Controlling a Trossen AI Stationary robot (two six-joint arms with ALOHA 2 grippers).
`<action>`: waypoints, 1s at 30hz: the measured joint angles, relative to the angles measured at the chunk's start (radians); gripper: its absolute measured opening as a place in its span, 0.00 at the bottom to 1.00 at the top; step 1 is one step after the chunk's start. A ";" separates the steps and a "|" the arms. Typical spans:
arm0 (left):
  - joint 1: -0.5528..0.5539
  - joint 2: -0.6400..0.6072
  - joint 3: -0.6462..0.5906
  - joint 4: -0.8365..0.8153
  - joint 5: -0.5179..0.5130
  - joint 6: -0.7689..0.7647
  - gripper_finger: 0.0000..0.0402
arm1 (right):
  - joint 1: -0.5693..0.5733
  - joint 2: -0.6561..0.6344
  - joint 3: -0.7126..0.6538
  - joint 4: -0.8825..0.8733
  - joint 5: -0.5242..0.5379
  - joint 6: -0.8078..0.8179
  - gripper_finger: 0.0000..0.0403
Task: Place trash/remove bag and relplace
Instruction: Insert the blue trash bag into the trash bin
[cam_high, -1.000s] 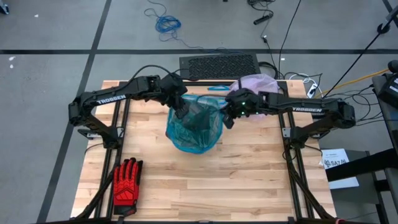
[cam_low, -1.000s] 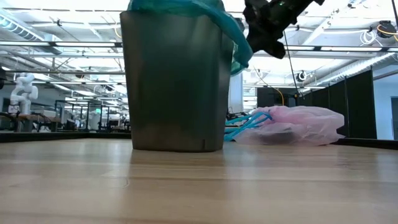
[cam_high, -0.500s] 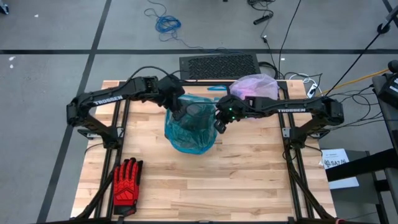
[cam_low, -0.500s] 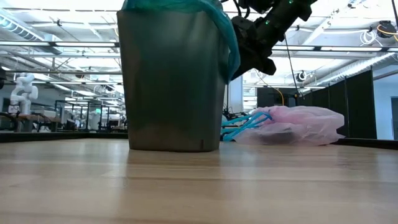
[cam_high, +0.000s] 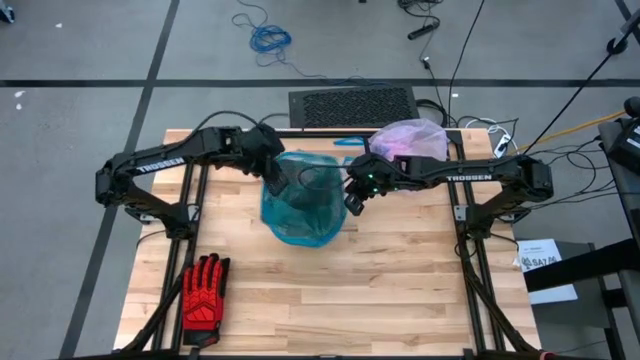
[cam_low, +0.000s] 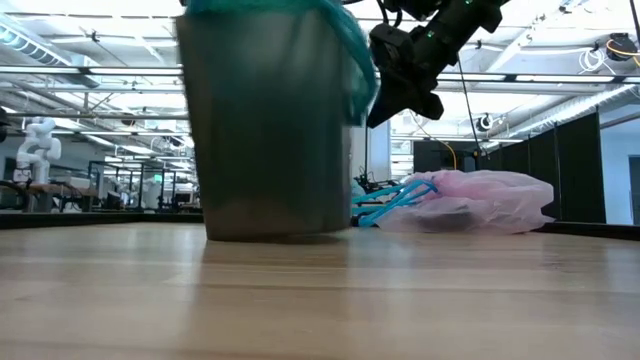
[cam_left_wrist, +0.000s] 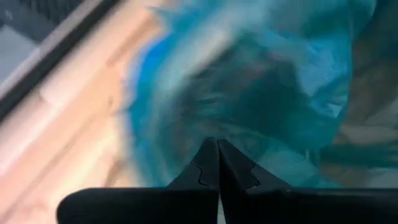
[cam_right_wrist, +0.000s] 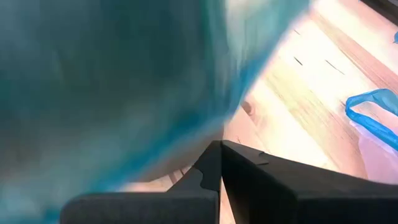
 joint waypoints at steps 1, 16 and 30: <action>-0.007 -0.006 -0.018 -0.012 0.002 -0.009 0.00 | 0.000 0.000 0.000 0.000 0.000 0.000 0.00; -0.151 -0.213 0.039 -0.022 0.044 -0.286 0.00 | 0.000 0.000 0.000 0.000 0.000 -0.015 0.00; -0.317 -0.101 -0.016 -0.106 0.117 -0.227 0.00 | 0.000 0.000 0.000 0.008 -0.005 -0.019 0.00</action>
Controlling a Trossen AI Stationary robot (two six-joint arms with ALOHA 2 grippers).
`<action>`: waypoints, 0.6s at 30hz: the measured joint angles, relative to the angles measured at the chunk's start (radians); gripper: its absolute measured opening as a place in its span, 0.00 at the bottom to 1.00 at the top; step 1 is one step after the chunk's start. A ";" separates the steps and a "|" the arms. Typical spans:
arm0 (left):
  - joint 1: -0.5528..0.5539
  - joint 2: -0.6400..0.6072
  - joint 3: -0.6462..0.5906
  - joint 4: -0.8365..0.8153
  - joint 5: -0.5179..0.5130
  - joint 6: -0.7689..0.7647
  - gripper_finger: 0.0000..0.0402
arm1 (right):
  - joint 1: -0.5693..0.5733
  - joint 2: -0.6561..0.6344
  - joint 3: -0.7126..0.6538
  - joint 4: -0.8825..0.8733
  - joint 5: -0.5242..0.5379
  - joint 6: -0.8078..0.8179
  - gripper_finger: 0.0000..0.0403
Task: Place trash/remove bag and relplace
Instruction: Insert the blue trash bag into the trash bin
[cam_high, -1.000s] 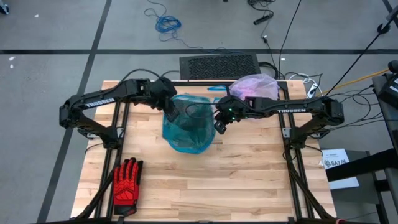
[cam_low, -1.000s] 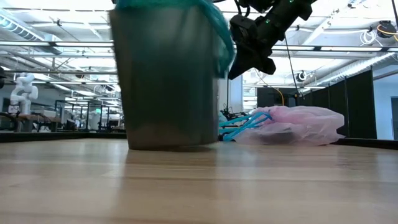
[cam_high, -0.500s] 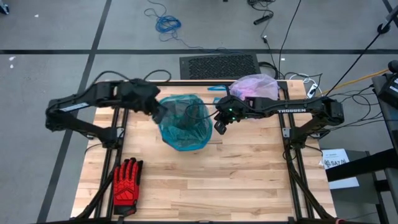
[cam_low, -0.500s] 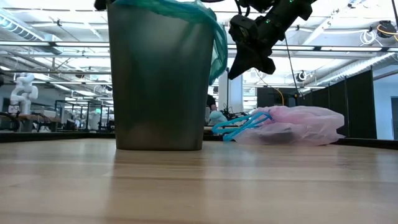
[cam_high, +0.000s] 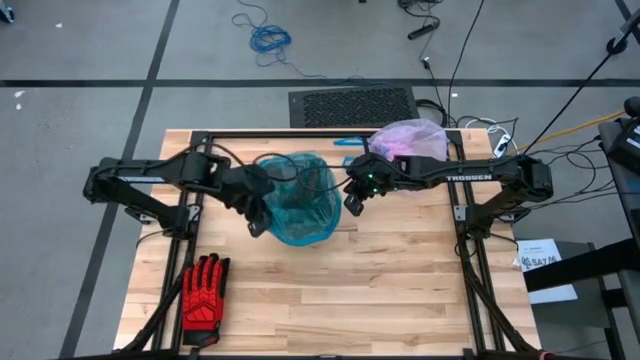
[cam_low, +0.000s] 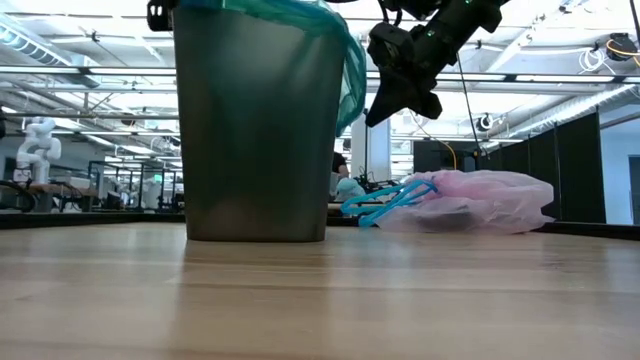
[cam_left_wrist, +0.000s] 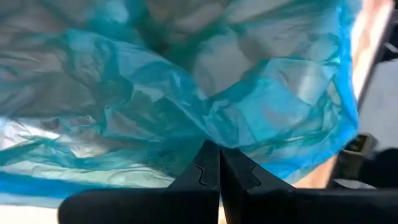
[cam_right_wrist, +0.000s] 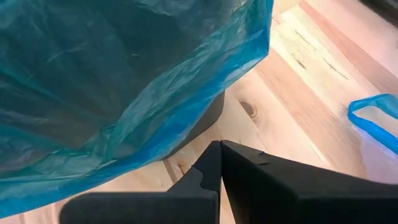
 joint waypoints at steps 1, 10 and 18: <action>-0.004 0.001 0.000 0.004 0.019 -0.002 0.00 | 0.000 0.000 0.000 0.000 -0.009 0.000 0.00; -0.114 -0.006 0.048 -0.024 0.035 -0.106 0.00 | 0.014 0.000 0.000 0.000 -0.022 -0.002 0.00; -0.206 -0.005 0.048 -0.146 -0.126 -0.208 0.00 | 0.014 0.000 0.000 0.000 -0.022 -0.007 0.00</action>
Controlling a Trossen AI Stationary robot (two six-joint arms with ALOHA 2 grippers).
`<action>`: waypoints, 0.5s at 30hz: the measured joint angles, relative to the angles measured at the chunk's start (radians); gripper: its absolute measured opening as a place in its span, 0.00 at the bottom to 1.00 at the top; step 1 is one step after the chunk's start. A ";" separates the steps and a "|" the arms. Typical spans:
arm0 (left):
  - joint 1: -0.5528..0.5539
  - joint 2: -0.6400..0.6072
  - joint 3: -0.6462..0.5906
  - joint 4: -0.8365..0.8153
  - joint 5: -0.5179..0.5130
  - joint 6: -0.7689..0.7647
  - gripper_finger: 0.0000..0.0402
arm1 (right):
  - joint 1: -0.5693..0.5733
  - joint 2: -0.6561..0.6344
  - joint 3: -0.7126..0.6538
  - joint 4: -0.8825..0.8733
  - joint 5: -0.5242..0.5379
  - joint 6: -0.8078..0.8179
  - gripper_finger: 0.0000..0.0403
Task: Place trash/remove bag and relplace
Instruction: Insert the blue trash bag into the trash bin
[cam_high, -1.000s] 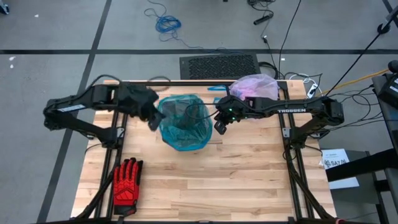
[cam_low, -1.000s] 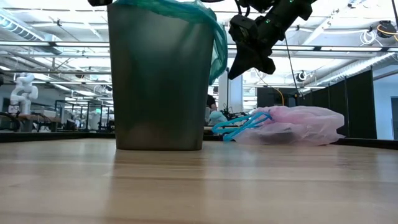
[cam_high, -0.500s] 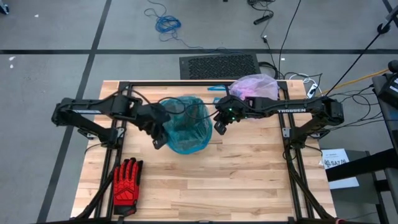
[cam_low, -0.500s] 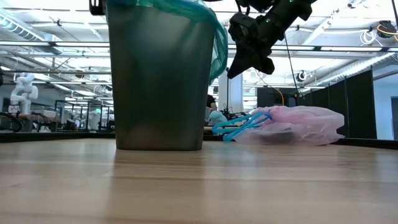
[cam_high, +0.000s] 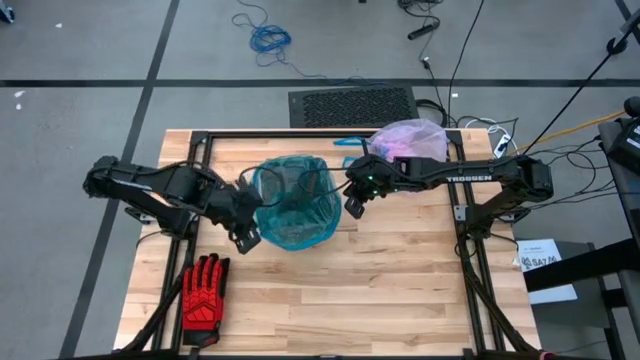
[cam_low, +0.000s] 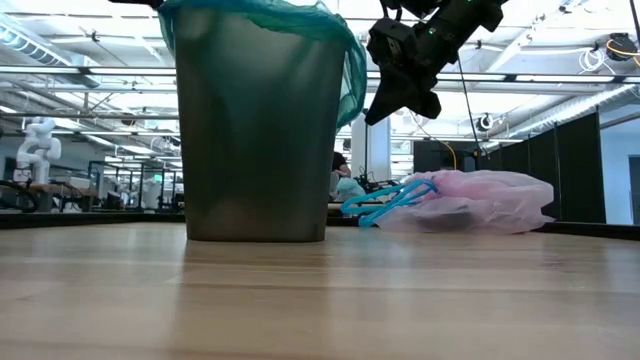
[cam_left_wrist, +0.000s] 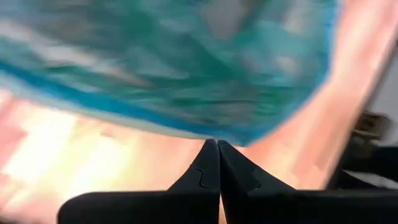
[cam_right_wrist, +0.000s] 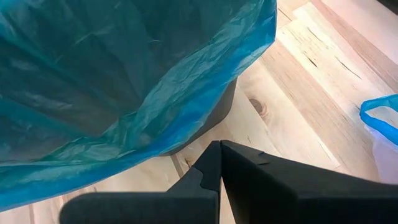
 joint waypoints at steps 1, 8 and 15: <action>-0.006 0.000 0.000 -0.017 -0.031 -0.015 0.00 | 0.000 0.000 0.000 0.000 0.000 0.000 0.00; -0.031 0.000 -0.054 0.012 -0.179 -0.072 0.00 | 0.000 -0.005 -0.001 0.001 0.000 0.000 0.00; -0.036 0.001 -0.190 0.133 -0.267 -0.145 0.00 | 0.000 -0.074 -0.001 0.017 0.008 -0.003 0.00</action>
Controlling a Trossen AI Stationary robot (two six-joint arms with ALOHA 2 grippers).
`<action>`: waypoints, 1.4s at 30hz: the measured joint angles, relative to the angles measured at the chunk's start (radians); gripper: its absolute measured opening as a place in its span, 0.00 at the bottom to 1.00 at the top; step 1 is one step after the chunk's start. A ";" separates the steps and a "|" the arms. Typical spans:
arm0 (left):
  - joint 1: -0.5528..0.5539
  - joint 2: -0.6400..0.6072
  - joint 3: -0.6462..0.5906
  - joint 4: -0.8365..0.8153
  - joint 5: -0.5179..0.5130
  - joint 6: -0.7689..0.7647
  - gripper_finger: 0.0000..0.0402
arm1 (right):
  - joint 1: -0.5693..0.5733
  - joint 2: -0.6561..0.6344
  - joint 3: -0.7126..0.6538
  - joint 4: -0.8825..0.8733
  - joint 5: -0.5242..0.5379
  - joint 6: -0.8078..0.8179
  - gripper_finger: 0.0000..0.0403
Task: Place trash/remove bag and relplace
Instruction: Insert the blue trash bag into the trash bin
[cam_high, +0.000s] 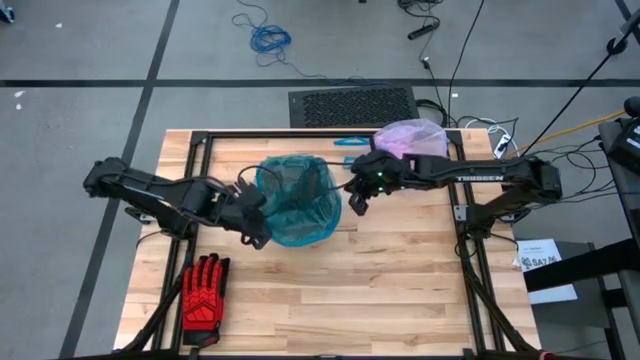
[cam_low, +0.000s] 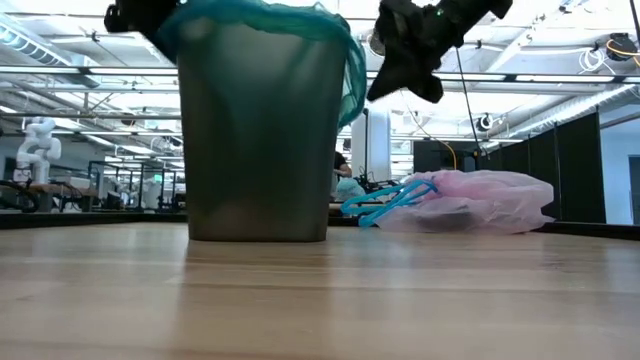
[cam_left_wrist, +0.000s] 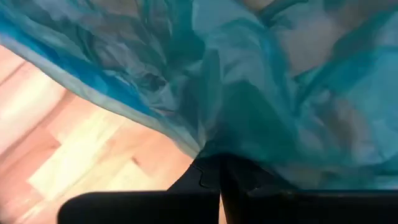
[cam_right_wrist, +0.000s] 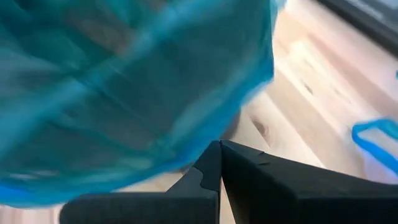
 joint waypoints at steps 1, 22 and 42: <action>0.000 0.000 -0.023 0.028 -0.002 -0.004 0.00 | 0.000 -0.012 0.000 0.010 0.000 0.001 0.00; 0.017 0.007 -0.310 0.491 -0.083 -0.041 0.00 | 0.068 0.110 0.000 0.120 -0.036 0.010 0.00; -0.035 -0.055 -0.381 0.683 -0.140 -0.105 0.00 | 0.170 -0.033 0.002 -0.217 0.075 0.089 0.00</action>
